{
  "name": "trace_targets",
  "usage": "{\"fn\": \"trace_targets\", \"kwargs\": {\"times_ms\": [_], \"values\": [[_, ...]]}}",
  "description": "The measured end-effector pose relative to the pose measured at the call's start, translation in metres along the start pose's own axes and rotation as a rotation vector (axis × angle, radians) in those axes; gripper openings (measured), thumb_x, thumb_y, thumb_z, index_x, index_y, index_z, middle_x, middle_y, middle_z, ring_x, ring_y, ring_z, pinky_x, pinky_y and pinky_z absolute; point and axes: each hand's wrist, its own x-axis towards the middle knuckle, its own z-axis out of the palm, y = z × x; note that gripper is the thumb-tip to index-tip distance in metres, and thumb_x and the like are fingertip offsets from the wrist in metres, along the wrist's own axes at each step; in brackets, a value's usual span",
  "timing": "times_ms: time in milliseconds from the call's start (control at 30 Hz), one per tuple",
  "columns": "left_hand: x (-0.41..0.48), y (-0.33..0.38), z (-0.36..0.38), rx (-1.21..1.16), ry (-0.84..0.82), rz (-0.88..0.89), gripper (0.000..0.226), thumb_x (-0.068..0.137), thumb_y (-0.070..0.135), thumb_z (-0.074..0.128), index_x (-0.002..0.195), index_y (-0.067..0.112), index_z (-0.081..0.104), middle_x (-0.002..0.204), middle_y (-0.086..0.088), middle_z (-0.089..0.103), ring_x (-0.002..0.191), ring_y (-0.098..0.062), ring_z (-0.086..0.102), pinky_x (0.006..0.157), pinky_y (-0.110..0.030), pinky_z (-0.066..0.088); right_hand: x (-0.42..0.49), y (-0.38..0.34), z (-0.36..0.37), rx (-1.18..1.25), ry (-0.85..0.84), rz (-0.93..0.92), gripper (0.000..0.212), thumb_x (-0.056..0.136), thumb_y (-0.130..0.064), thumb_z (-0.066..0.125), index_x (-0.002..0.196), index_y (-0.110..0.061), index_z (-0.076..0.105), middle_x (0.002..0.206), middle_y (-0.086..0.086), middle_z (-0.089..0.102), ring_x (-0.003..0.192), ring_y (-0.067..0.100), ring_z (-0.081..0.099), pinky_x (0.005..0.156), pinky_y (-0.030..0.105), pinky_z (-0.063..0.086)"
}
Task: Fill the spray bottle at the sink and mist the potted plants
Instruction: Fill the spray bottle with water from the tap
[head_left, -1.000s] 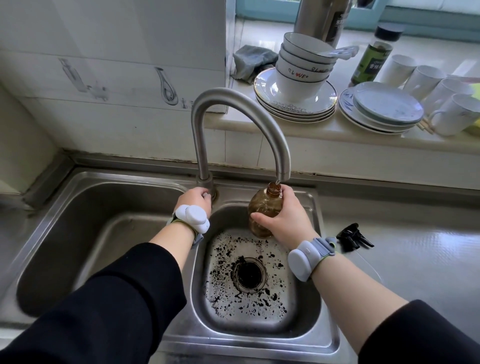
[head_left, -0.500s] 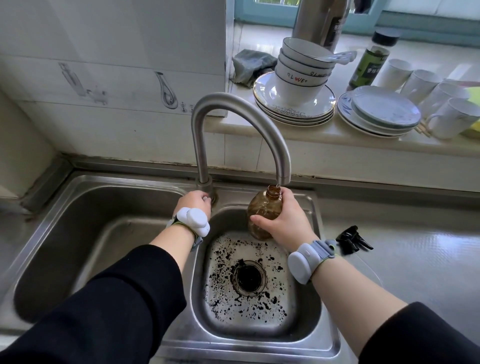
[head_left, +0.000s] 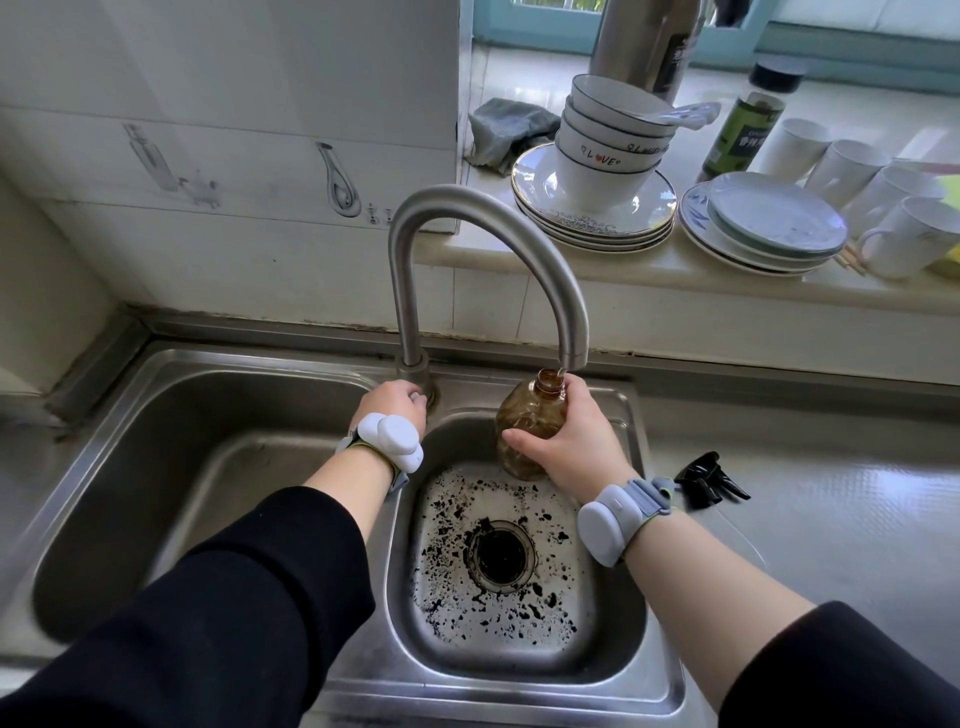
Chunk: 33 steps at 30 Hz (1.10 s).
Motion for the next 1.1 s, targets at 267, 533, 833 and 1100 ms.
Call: {"fn": "trace_targets", "kwargs": {"times_ms": [267, 533, 833, 1100], "values": [[0.0011, -0.0012, 0.0007, 0.003, -0.007, 0.002, 0.025, 0.091, 0.026, 0.046, 0.103, 0.019, 0.067, 0.105, -0.005, 0.069, 0.082, -0.02, 0.054, 0.07, -0.025, 0.037, -0.0017, 0.0006, 0.0001, 0.008, 0.006, 0.008, 0.083, 0.067, -0.044, 0.08, 0.134, -0.032, 0.032, 0.126, -0.01, 0.049, 0.11, 0.008, 0.044, 0.094, 0.029, 0.041], [-0.0002, -0.0006, -0.0006, -0.002, -0.009, 0.0, 0.025, 0.092, 0.025, 0.045, 0.102, 0.019, 0.067, 0.105, -0.005, 0.068, 0.078, -0.018, 0.05, 0.069, -0.025, 0.037, -0.0031, -0.001, -0.0004, 0.012, 0.022, 0.008, 0.082, 0.068, -0.043, 0.08, 0.135, -0.031, 0.033, 0.122, -0.012, 0.048, 0.108, 0.008, 0.044, 0.092, 0.026, 0.04], [-0.0018, -0.0008, -0.0019, -0.002, -0.002, 0.002, 0.027, 0.092, 0.025, 0.045, 0.108, 0.018, 0.066, 0.11, -0.006, 0.068, 0.09, -0.023, 0.058, 0.072, -0.024, 0.037, -0.0044, -0.0036, 0.0005, 0.023, 0.02, 0.013, 0.084, 0.067, -0.044, 0.079, 0.135, -0.03, 0.032, 0.128, -0.007, 0.049, 0.113, 0.011, 0.047, 0.095, 0.03, 0.043], [-0.0014, -0.001, -0.002, -0.002, 0.005, 0.007, 0.028, 0.091, 0.024, 0.045, 0.108, 0.018, 0.067, 0.111, -0.006, 0.068, 0.101, -0.028, 0.061, 0.074, -0.023, 0.037, -0.0056, -0.0031, 0.0002, 0.025, 0.03, 0.015, 0.081, 0.065, -0.046, 0.08, 0.132, -0.033, 0.035, 0.12, -0.012, 0.05, 0.109, 0.01, 0.049, 0.094, 0.031, 0.045]]}}
